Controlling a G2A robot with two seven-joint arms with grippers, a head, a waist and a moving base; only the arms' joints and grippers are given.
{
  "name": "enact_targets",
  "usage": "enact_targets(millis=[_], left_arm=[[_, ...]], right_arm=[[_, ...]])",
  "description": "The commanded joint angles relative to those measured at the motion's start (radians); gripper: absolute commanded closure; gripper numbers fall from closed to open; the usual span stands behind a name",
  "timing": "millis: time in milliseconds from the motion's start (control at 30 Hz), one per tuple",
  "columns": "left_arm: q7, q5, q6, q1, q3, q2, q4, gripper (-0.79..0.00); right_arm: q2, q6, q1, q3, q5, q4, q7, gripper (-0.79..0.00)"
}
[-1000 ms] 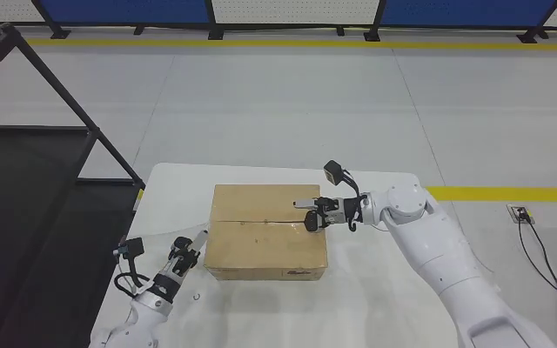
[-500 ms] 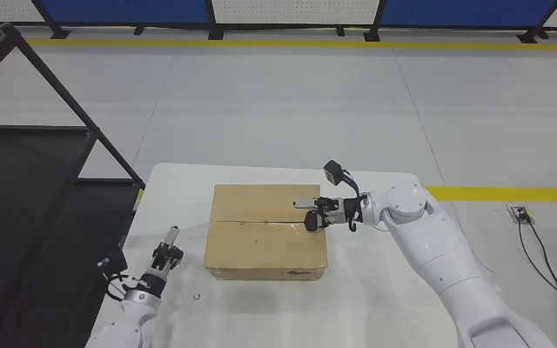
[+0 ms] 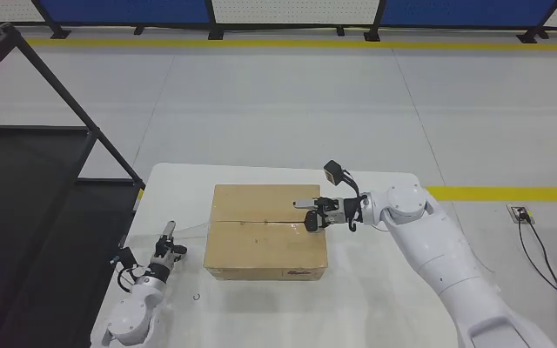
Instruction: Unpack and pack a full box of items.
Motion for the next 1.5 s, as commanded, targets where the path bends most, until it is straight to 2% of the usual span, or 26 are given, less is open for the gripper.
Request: enact_targets(millis=[0,233,467,667,867,1033,1233,1467], left_arm=[[0.005,-0.026,-0.015,-0.023,0.004,-0.004,0.031,-0.785],[0.017,-0.095,-0.089,-0.078,-0.017,-0.01,0.095,-0.785],[0.044,-0.074,-0.185,-0.083,-0.059,-0.006,0.074,-0.785],[0.099,0.012,-0.205,-0.038,-0.08,-0.002,-0.07,-0.785],[0.198,0.174,-0.158,0.016,-0.06,-0.005,-0.248,-0.785],[0.235,0.256,-0.118,0.033,-0.03,-0.01,-0.351,-0.785],[0.24,0.328,-0.08,0.026,0.013,-0.016,-0.432,-0.785],[0.243,0.398,-0.051,0.006,0.068,-0.024,-0.47,-0.785]], right_arm=[[0.0,0.0,0.0,0.0,0.0,0.0,0.0,-0.785],[0.0,0.0,0.0,0.0,0.0,0.0,0.0,-0.785],[0.0,0.0,0.0,0.0,0.0,0.0,0.0,-0.785],[0.0,0.0,0.0,0.0,0.0,0.0,0.0,-0.785],[0.0,0.0,0.0,0.0,0.0,0.0,0.0,-0.785],[0.0,0.0,0.0,0.0,0.0,0.0,0.0,-0.785],[0.0,0.0,0.0,0.0,0.0,0.0,0.0,-0.785],[0.0,0.0,0.0,0.0,0.0,0.0,0.0,-0.785]])
